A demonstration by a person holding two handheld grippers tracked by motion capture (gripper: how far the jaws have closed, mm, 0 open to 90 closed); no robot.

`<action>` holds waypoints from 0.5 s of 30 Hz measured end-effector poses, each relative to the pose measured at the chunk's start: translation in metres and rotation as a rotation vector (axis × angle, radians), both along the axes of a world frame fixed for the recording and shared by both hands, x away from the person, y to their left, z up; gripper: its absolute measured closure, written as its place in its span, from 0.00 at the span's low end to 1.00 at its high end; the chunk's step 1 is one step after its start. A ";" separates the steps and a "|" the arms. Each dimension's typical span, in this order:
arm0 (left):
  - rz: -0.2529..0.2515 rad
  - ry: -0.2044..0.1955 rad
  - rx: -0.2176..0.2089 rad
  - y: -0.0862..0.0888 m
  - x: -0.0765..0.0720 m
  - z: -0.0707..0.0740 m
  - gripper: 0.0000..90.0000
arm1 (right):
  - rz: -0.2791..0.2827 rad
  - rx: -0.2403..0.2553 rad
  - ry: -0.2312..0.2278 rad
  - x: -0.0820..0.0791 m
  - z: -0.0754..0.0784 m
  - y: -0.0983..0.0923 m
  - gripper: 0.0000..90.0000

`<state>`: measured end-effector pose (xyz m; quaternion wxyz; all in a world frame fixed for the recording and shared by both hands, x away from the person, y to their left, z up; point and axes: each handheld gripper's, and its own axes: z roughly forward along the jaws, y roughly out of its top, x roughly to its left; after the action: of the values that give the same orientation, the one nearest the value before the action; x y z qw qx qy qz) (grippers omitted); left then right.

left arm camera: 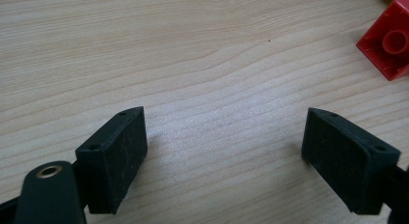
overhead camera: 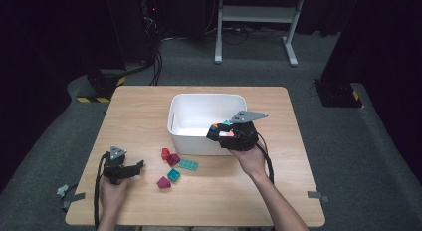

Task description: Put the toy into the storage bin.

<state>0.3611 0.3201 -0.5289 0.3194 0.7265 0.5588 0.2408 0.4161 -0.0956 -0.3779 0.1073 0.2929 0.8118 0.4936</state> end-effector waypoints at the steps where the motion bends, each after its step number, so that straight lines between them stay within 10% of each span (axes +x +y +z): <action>1: 0.000 0.000 0.000 0.000 0.000 0.000 0.18 | -0.004 -0.001 0.000 0.002 0.000 0.000 0.59; 15: -0.001 0.000 0.000 0.000 0.000 0.000 0.18 | -0.080 -0.017 0.016 0.023 0.006 -0.002 0.59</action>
<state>0.3612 0.3202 -0.5290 0.3197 0.7265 0.5585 0.2407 0.4390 -0.0980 -0.3723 0.1231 0.3282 0.8045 0.4796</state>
